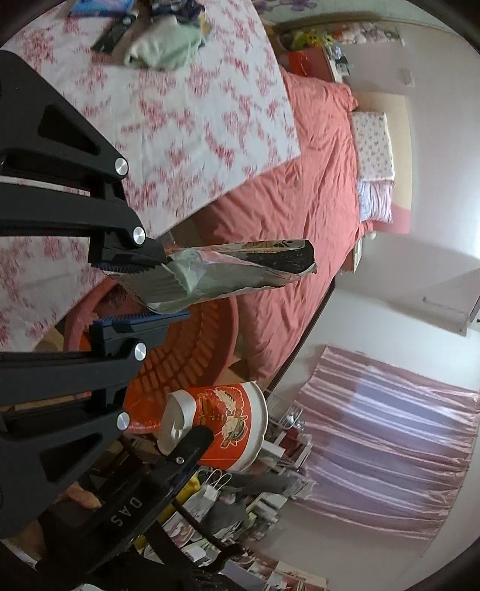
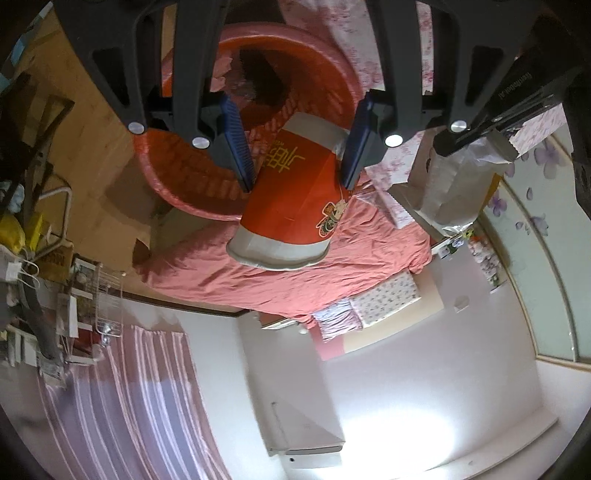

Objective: Collect trash
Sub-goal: 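Carry the cup and snack bag over the orange basket and open both grippers, then move both grippers back to the table toward the blue tissue pack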

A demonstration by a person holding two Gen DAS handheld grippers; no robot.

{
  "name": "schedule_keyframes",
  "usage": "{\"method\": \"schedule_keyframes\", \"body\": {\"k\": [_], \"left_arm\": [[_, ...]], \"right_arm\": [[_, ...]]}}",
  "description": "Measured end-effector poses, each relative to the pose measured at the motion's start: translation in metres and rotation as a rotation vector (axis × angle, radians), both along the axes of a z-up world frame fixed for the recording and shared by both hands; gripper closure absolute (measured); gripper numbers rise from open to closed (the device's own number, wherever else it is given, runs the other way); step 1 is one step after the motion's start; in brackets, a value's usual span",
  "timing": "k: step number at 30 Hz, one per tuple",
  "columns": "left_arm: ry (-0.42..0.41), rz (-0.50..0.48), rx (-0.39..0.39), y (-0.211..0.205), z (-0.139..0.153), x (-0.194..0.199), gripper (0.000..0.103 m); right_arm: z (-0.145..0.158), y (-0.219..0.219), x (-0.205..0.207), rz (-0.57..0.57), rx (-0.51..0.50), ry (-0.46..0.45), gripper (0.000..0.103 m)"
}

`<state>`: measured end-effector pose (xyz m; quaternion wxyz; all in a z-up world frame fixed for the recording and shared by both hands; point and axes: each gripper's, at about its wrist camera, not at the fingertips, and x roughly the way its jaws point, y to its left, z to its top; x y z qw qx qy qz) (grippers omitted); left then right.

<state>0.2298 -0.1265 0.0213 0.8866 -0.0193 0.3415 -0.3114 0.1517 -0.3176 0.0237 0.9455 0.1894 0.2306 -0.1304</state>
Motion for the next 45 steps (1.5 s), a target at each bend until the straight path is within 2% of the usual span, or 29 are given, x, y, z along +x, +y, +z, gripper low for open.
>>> {"method": "schedule_keyframes", "body": {"k": [5, 16, 18, 20, 22, 28, 35, 45], "left_arm": [[0.014, -0.032, 0.010, -0.021, -0.008, -0.003, 0.085], [0.045, -0.078, 0.041, -0.049, -0.021, -0.004, 0.085], [0.052, -0.076, 0.056, -0.052, -0.025, -0.003, 0.080], [0.061, -0.064, 0.066, -0.053, -0.029, -0.003, 0.055], [0.062, -0.052, 0.070, -0.051, -0.031, -0.003, 0.048], [0.053, 0.005, 0.127, -0.040, -0.035, -0.001, 0.041], [-0.003, 0.093, 0.192, -0.014, -0.030, -0.004, 0.029], [-0.024, 0.215, 0.225, 0.056, -0.027, -0.003, 0.027]], "right_arm": [[-0.007, -0.013, 0.001, -0.026, -0.005, 0.006, 0.055], [-0.021, -0.044, 0.006, -0.052, 0.055, 0.008, 0.054], [-0.023, -0.046, 0.008, -0.042, 0.075, 0.007, 0.053], [-0.027, -0.047, 0.012, -0.035, 0.089, 0.011, 0.051], [-0.030, -0.051, 0.012, -0.036, 0.088, 0.017, 0.044], [-0.029, -0.044, 0.007, -0.054, 0.037, 0.031, 0.038], [-0.021, -0.027, 0.012, -0.032, -0.008, 0.042, 0.038], [-0.015, 0.036, 0.030, 0.093, -0.037, 0.063, 0.038]]}}
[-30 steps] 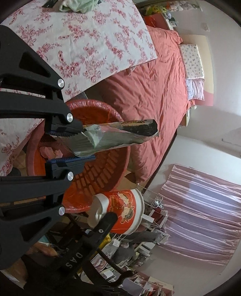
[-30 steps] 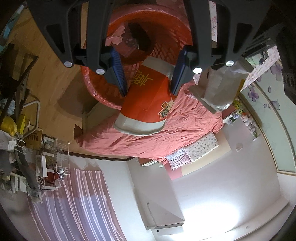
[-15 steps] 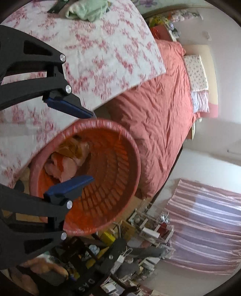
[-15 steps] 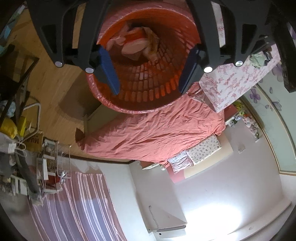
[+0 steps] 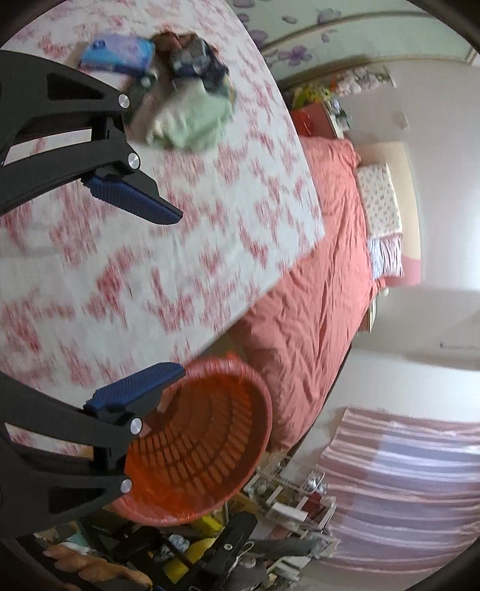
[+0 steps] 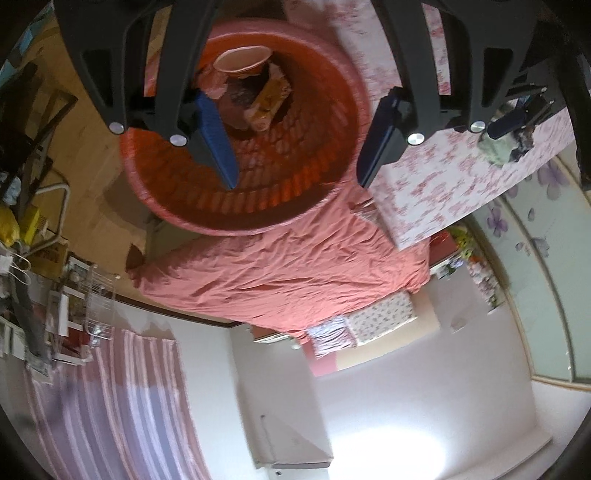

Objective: Collect trash
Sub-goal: 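Move both grippers back to the table toward the blue tissue pack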

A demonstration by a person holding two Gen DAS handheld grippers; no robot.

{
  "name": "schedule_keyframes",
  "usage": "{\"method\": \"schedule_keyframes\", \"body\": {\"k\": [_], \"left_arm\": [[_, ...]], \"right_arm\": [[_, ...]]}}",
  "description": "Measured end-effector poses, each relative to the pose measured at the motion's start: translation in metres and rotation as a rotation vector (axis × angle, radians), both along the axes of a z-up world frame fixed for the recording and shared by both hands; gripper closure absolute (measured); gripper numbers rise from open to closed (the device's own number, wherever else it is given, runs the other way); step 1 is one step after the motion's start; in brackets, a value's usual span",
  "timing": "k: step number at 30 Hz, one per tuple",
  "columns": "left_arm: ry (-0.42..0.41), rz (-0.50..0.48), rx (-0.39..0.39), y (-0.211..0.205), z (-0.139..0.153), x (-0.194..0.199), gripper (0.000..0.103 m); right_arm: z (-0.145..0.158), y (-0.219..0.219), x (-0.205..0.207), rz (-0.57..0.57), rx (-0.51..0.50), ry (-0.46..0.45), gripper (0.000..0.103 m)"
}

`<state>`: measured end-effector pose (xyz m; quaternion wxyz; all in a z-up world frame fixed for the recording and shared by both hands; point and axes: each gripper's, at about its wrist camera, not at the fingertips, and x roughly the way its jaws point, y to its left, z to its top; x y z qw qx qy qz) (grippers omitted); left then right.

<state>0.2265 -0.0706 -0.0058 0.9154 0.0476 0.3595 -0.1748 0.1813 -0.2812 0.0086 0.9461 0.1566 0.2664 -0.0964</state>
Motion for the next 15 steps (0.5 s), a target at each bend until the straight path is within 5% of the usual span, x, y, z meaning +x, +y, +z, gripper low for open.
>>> {"method": "schedule_keyframes", "body": {"k": [15], "left_arm": [[0.030, 0.312, 0.077, 0.176, -0.014, 0.001, 0.026]], "right_arm": [[-0.014, 0.117, 0.029, 0.244, -0.025, 0.081, 0.038]]}}
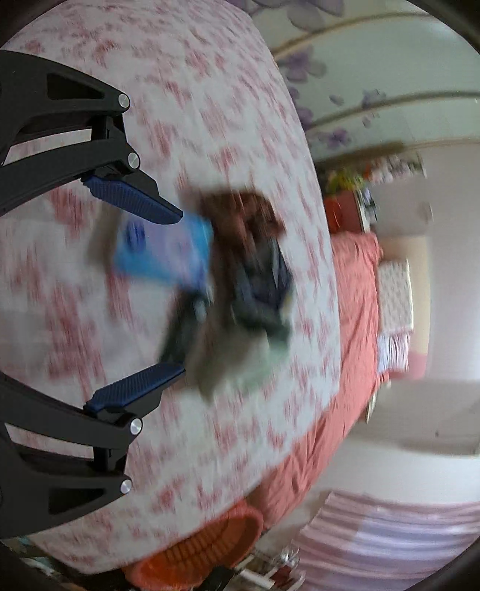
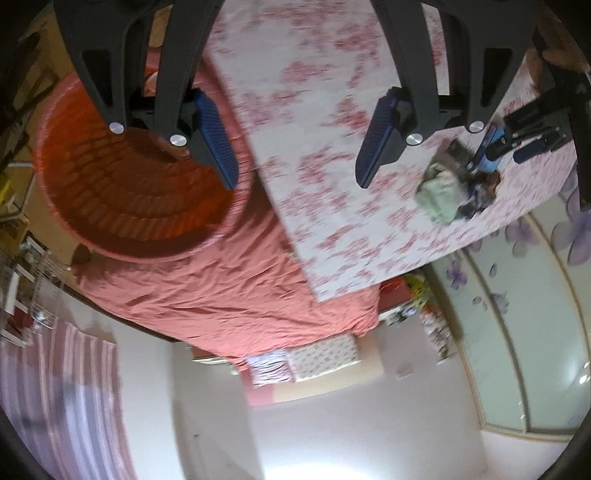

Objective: Collect trash
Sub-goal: 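Move both grippers back to the table toward the blue tissue pack, then grasp the blue Vinda tissue pack with the left gripper while the right grasps the green tube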

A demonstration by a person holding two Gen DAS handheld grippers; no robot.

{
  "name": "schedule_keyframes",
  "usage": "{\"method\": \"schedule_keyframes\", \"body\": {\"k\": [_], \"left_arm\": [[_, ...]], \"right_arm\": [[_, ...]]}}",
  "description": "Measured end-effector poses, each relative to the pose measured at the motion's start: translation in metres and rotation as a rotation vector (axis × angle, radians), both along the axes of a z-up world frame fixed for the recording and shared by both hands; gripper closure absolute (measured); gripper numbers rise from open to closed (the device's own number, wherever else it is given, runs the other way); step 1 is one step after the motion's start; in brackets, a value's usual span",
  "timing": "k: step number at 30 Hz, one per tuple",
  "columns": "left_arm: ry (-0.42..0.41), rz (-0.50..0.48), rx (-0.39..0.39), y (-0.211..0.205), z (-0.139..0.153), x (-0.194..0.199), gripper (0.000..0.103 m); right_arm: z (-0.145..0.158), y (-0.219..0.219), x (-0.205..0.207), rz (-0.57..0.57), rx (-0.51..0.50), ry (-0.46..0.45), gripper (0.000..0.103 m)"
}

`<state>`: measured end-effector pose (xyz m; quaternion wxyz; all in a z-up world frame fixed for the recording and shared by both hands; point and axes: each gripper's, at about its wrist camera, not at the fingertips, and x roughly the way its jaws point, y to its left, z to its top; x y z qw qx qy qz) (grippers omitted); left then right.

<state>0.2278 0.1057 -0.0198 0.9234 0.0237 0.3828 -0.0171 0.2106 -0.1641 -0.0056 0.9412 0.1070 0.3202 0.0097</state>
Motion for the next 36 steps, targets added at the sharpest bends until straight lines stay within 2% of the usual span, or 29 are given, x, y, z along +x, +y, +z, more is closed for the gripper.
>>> {"method": "schedule_keyframes", "body": {"k": [6, 15, 18, 23, 26, 30, 36], "left_arm": [[0.052, 0.040, -0.039, 0.034, -0.013, 0.006, 0.026], [0.101, -0.009, -0.047, 0.026, -0.026, 0.020, 0.027], [0.120, -0.014, -0.044, 0.025, -0.033, 0.027, 0.030], [0.107, -0.024, -0.034, 0.026, -0.030, 0.028, 0.050], [0.105, -0.023, -0.065, 0.035, -0.029, 0.025, 0.050], [0.094, -0.007, -0.072, 0.050, -0.027, 0.016, 0.050], [0.055, 0.055, -0.072, 0.085, -0.014, 0.004, 0.050]], "right_arm": [[-0.004, 0.039, 0.010, 0.079, -0.010, 0.030, 0.038], [-0.010, 0.075, 0.019, 0.146, -0.031, 0.063, 0.038], [-0.011, 0.086, 0.021, 0.167, -0.038, 0.067, 0.038], [-0.014, 0.104, 0.026, 0.213, -0.046, 0.079, 0.041], [-0.016, 0.114, 0.030, 0.241, -0.034, 0.090, 0.043], [-0.020, 0.138, 0.040, 0.302, -0.021, 0.110, 0.047], [-0.027, 0.181, 0.061, 0.397, -0.008, 0.147, 0.057]]}}
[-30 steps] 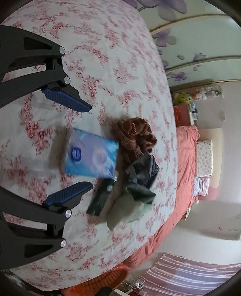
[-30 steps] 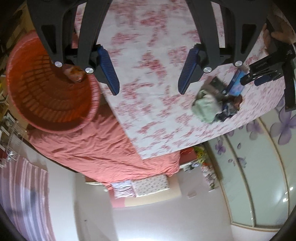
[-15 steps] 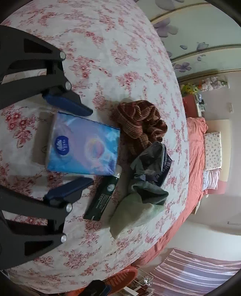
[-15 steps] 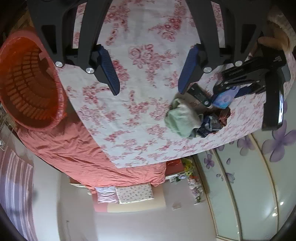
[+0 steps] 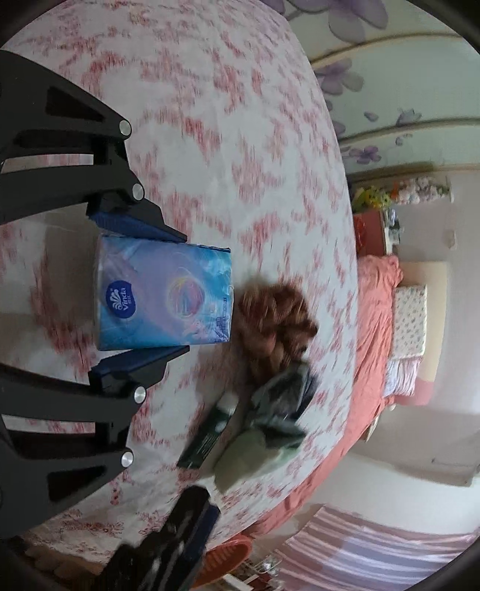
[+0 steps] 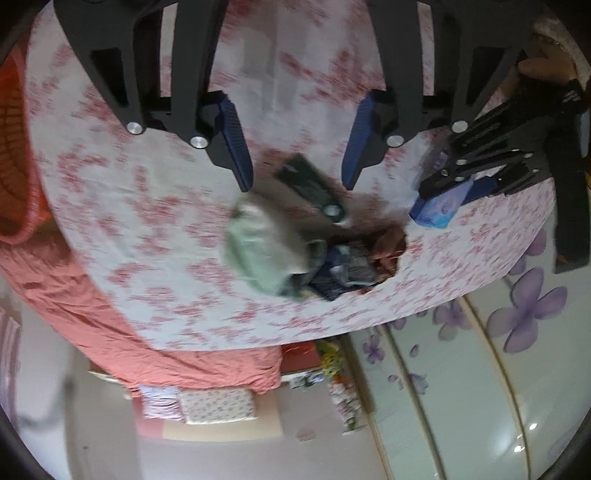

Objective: Collect trash
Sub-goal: 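Grasp the blue Vinda tissue pack with the left gripper while the right grasps the green tube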

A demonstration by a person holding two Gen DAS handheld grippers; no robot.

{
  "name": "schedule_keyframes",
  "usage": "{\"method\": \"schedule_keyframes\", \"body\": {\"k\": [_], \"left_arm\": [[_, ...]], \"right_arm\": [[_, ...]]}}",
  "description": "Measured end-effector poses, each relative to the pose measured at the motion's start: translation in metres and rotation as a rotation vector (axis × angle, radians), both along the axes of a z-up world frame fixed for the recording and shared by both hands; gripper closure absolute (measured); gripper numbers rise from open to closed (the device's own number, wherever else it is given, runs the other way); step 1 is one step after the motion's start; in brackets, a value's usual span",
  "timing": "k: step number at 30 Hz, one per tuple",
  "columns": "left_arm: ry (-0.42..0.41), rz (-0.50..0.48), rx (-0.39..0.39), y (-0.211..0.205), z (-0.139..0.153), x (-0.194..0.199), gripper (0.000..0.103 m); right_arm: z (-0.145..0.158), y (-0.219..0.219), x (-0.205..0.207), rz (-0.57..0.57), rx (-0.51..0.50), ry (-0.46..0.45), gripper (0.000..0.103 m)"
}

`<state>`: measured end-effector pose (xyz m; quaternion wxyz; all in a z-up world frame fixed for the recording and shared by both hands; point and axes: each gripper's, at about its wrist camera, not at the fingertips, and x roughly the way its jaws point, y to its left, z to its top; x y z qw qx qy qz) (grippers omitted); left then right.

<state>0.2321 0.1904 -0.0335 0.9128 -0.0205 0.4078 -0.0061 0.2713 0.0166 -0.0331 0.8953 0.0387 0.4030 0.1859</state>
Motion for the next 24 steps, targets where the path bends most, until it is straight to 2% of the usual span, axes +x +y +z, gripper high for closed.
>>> {"method": "schedule_keyframes", "body": {"k": [4, 11, 13, 17, 24], "left_arm": [[-0.017, 0.042, -0.019, 0.021, 0.007, -0.002, 0.050], [-0.016, 0.056, -0.037, 0.033, 0.006, -0.001, 0.050], [-0.011, 0.056, -0.044, 0.034, 0.004, -0.001, 0.050], [-0.007, 0.055, -0.056, 0.034, 0.003, 0.001, 0.050], [-0.010, 0.034, -0.053, 0.024, 0.005, 0.001, 0.050]], "right_arm": [[-0.005, 0.024, 0.017, 0.032, -0.011, 0.019, 0.061], [-0.022, 0.041, 0.040, 0.032, -0.108, 0.051, 0.062], [-0.022, 0.041, 0.036, 0.031, -0.133, 0.042, 0.069], [-0.021, 0.038, 0.030, 0.049, -0.100, 0.062, 0.079], [-0.023, 0.051, 0.020, 0.053, -0.164, 0.024, 0.072]]}}
